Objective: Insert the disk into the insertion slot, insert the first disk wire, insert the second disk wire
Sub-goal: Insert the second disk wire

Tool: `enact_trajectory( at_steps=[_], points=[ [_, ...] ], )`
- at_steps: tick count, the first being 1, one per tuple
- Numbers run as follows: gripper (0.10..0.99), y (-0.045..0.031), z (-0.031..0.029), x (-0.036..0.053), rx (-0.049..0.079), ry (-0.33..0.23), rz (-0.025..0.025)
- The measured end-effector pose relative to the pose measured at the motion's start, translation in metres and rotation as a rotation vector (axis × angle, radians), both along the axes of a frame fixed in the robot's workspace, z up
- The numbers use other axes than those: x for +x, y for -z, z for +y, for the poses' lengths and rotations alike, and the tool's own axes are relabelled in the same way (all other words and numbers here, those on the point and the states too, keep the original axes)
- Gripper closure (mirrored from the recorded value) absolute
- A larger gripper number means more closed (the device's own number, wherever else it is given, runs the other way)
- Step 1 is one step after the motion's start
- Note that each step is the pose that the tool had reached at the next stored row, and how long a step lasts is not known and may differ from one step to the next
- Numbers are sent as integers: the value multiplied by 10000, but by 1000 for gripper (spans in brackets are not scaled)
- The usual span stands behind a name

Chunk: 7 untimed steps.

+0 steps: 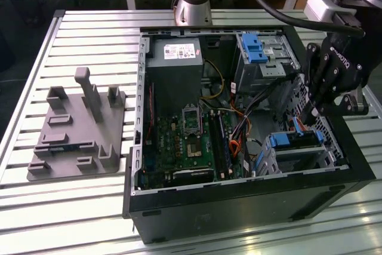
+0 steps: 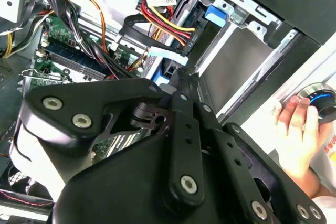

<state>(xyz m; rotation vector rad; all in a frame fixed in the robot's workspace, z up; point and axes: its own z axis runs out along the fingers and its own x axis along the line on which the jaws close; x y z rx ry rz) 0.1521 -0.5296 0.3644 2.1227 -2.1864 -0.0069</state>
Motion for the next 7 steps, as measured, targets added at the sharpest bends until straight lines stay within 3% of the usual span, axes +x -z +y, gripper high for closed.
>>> enact_trajectory(
  at_steps=[7],
  points=[
    [980, 0, 0, 0, -25, 0, 0]
  ],
)
